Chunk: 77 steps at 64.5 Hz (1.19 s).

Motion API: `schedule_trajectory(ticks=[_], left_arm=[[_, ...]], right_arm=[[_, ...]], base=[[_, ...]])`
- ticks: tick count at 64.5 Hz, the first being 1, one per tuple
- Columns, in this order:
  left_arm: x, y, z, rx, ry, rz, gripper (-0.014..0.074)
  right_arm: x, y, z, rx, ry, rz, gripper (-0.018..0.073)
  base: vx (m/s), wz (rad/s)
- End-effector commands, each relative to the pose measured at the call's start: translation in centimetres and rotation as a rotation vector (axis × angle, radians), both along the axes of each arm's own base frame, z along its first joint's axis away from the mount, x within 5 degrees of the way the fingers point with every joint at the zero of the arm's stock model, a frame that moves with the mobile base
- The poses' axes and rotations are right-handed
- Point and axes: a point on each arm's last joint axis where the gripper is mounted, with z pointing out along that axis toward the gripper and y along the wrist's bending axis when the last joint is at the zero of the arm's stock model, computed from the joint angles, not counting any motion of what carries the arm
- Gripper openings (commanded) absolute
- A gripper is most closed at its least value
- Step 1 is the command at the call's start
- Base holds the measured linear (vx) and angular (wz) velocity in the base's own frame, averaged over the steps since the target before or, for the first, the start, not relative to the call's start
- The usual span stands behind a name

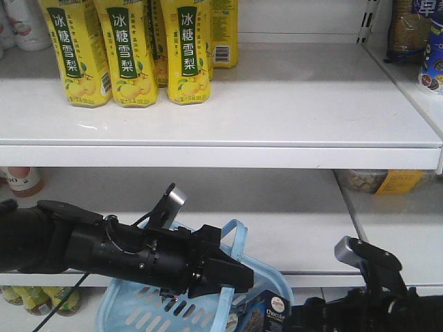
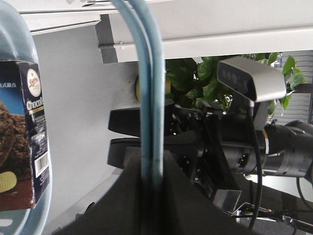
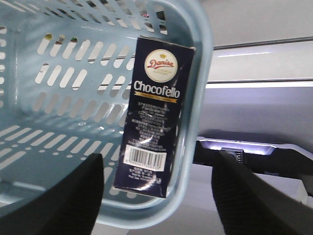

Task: Left arm holds basket, right arm returns cookies
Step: 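Grasp the Danisa Chocofello cookie box in the basket with the right gripper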

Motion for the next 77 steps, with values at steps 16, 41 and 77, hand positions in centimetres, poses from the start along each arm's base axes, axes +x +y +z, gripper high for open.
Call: schedule_trajectory(ticks=[16, 41, 77], left_arm=[[0.0, -0.3, 2.9, -0.122, -0.049, -0.005, -0.0006], [0.0, -0.3, 2.9, -0.122, -0.049, -0.005, -0.0006], [0.0, -0.3, 2.9, -0.122, -0.049, -0.005, -0.0006]], right_arm=[[2.7, 2.0, -0.3, 0.062, 0.048, 0.017, 0.0463], [4.1, 3.3, -2.4, 0.084, 0.151, 0.025, 0.0463], [6.0, 4.0, -4.0, 0.077, 0.164, 0.001, 0.0463]], base=[[0.00, 0.00], [0.00, 0.00], [0.00, 0.00]])
